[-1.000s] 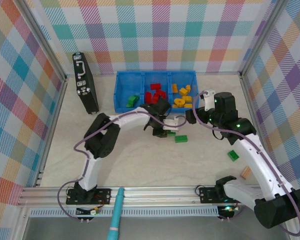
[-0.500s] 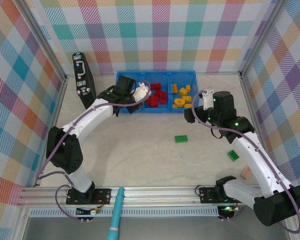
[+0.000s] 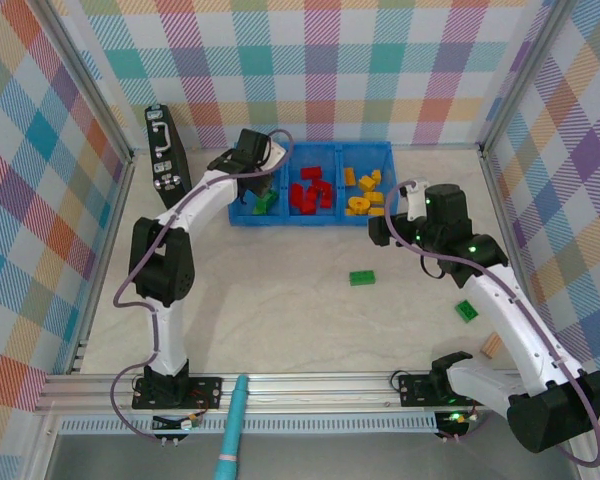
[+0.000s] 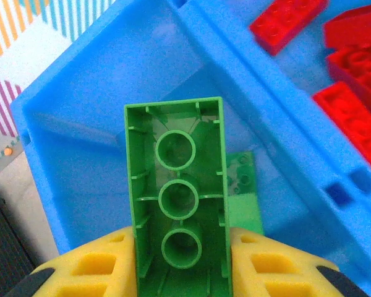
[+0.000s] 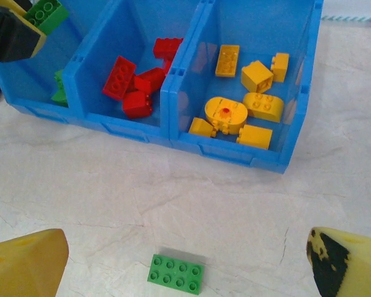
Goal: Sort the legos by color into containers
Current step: Place the lego in the container.
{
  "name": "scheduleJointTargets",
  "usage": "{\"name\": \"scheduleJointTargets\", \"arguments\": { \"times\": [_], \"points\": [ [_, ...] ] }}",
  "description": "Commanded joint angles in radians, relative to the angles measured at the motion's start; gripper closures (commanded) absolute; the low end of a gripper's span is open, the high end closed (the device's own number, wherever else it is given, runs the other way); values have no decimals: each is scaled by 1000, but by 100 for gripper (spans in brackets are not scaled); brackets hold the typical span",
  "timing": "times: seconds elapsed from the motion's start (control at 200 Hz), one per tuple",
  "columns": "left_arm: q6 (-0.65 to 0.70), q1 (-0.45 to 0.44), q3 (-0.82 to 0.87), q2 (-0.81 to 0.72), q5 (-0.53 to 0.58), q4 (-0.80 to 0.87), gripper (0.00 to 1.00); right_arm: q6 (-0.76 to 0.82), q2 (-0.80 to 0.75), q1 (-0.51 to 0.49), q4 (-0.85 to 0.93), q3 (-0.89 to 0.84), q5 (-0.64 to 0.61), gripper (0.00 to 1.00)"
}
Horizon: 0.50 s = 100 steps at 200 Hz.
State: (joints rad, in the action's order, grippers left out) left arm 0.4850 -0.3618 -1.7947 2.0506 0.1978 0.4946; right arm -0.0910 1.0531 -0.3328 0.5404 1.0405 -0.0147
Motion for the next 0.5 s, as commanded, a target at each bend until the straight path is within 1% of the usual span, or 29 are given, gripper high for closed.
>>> {"name": "scheduleJointTargets", "arguments": {
  "times": [0.0, 0.22, 0.275, 0.315, 0.4, 0.495],
  "points": [
    [-48, 29, -51, 47, 24, -6, 70, -36, -16, 8, 4, -13, -6, 1],
    [-62, 53, -115, 138, 0, -19, 70, -52, -18, 8, 19, -10, -22, 1],
    [-62, 53, -125, 153, -4, -17, 68, -59, -10, 8, 14, -13, -21, 1],
    [-66, 53, -132, 164, -6, -12, 64, -62, 1, 9, 12, -12, -18, 1],
    [-70, 53, -132, 172, 4, -9, 52, -64, 26, 8, 5, -9, -16, 1],
    [-58, 53, -115, 144, 12, -9, 47, -62, 58, 8, 3, 7, -8, 1]
  ]
}}
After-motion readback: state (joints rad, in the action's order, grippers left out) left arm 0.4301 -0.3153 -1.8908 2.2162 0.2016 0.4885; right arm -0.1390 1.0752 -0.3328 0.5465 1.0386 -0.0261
